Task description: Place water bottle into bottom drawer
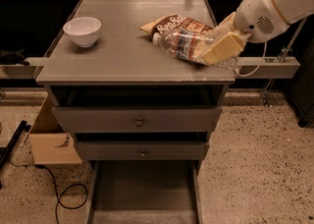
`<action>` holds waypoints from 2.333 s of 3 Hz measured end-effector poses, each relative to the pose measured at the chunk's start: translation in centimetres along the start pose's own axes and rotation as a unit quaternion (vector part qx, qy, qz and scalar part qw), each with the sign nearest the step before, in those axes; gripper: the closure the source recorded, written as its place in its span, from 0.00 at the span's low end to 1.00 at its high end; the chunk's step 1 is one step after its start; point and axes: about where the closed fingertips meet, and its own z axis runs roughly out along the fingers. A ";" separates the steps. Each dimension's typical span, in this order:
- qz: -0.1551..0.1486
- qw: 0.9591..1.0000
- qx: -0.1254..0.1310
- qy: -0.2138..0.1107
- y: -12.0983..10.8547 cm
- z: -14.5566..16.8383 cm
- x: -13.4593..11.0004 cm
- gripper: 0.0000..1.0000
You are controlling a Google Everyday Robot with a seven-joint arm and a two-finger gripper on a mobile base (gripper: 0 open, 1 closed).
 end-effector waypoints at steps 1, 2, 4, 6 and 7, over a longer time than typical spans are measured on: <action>0.019 0.999 -0.029 0.040 3.9 -1.8 3.4 1.00; 0.019 0.999 -0.029 0.040 3.9 -1.8 3.4 1.00; 0.057 0.997 -0.047 0.002 5.6 0.5 4.8 1.00; 0.080 0.994 -0.070 0.017 9.9 1.6 8.2 1.00; 0.081 0.994 -0.071 0.020 9.9 1.6 8.4 1.00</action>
Offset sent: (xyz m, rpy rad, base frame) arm -0.0398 -0.0192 -0.0091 -0.0419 0.0725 0.0002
